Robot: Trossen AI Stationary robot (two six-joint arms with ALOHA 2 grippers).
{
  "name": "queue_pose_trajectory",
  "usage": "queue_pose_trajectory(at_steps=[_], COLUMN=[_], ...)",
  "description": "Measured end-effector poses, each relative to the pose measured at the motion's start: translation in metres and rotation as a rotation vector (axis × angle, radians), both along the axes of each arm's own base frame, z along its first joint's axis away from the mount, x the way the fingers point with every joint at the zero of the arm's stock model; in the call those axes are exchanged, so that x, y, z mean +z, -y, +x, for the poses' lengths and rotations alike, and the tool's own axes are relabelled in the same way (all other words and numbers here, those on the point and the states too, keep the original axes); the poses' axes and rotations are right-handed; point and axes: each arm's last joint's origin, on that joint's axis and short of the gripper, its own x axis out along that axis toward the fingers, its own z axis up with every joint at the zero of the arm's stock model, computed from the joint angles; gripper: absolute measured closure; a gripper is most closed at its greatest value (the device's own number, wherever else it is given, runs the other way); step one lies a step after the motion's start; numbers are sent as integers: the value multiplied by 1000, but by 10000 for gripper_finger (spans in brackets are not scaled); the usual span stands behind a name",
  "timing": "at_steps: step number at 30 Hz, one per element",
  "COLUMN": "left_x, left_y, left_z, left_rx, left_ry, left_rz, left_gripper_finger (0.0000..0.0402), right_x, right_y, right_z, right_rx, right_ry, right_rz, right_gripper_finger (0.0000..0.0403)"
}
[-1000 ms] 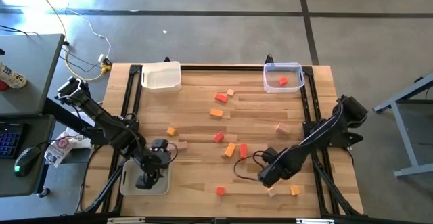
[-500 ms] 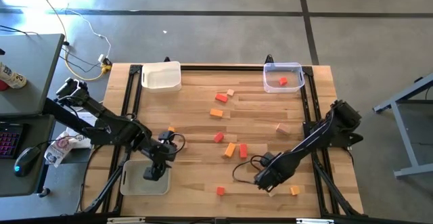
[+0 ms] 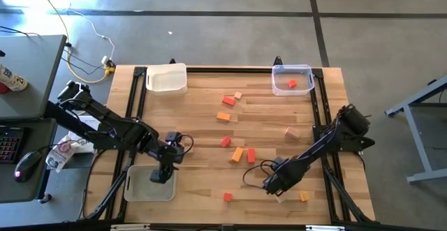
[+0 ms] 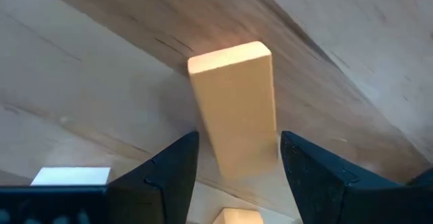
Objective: Sort & place blocks by color
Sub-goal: Put the yellow block into the white bin
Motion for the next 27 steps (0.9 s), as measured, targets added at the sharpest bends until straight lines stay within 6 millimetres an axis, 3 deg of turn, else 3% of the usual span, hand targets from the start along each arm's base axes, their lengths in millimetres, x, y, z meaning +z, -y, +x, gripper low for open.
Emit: queue_pose_trajectory(at_steps=[4, 11, 17, 27], left_x=[0, 0, 0, 0], left_y=[0, -1, -8, -37], left_z=[0, 0, 3, 12], left_rx=[0, 13, 74, 203], left_ry=[0, 8, 18, 23], left_rz=[0, 21, 43, 67], left_gripper_finger=[243, 243, 243, 243], right_x=[-4, -5, 2, 37], right_y=[1, 1, -2, 12], right_z=[-1, 0, 5, 24], right_rx=[17, 25, 93, 151], right_ry=[10, 1, 36, 262], right_rz=[19, 41, 28, -74], right_gripper_finger=[217, 311, 311, 311])
